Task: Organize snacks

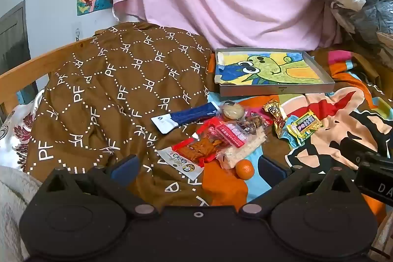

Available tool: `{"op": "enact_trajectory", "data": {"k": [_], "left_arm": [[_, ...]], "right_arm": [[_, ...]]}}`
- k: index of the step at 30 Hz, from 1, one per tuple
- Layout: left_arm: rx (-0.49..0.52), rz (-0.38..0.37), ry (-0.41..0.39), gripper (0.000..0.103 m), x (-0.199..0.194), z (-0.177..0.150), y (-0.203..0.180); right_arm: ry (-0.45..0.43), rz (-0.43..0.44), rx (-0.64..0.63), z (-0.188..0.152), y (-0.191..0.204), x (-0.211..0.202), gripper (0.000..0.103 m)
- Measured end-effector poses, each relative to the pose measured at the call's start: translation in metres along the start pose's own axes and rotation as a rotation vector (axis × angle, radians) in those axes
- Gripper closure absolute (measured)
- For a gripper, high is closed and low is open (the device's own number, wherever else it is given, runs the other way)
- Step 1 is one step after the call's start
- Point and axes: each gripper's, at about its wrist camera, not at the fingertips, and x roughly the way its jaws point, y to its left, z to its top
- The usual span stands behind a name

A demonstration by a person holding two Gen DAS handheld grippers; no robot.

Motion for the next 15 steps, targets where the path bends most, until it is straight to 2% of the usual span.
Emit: {"op": "enact_trajectory", "data": {"k": [15], "left_arm": [[0.000,-0.001,0.000,0.001,-0.0008,-0.0001,0.0000]], "right_arm": [[0.002,0.000,0.002,-0.0016,0.0002,0.0009,0.000]]}}
